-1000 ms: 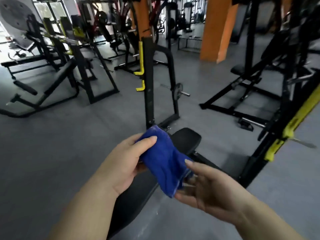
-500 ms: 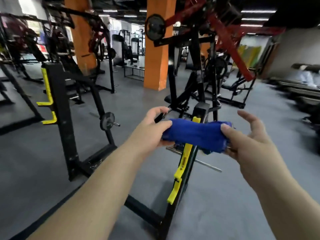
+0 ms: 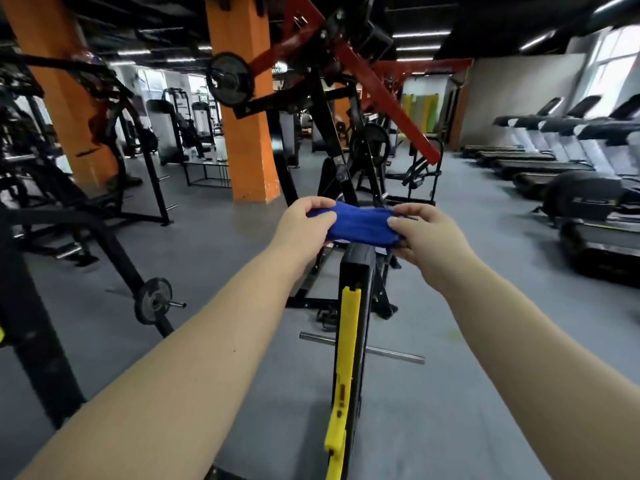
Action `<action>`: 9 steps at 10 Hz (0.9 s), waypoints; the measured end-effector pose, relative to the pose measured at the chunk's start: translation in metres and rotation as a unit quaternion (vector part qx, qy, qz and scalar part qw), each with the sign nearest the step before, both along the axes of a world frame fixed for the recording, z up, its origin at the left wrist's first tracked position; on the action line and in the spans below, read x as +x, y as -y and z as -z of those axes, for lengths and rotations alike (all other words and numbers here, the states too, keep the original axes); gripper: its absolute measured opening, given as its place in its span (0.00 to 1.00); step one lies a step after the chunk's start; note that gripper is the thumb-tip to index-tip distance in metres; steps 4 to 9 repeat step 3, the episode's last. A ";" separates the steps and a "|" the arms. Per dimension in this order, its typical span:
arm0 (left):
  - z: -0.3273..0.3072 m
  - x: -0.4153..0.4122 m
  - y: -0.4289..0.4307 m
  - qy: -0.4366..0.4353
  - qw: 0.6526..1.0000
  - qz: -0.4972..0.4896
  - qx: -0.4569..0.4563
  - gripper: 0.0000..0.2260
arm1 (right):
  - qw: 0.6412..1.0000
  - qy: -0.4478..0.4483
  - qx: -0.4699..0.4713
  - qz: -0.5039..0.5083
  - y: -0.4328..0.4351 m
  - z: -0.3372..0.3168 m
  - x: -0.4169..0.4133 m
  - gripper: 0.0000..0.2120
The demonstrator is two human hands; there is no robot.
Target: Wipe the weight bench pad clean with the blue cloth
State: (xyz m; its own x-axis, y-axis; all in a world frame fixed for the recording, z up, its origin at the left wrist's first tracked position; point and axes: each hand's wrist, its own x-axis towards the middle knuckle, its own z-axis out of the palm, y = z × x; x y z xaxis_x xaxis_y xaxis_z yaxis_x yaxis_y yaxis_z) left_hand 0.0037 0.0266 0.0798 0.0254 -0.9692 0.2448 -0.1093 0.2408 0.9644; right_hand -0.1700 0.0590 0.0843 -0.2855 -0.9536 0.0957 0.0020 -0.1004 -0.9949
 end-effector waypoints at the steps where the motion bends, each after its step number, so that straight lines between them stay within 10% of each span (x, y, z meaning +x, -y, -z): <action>1: 0.025 -0.002 0.029 -0.008 0.998 0.018 0.056 0.13 | 0.998 0.018 0.055 0.029 0.025 0.030 0.002 0.09; 3: 0.095 -0.003 0.032 -0.149 0.945 0.066 0.283 0.11 | 0.973 0.146 0.176 0.010 0.025 0.088 0.006 0.15; 9: 0.095 -0.003 0.032 -0.149 0.945 0.066 0.283 0.11 | 0.973 0.146 0.176 0.010 0.025 0.088 0.006 0.15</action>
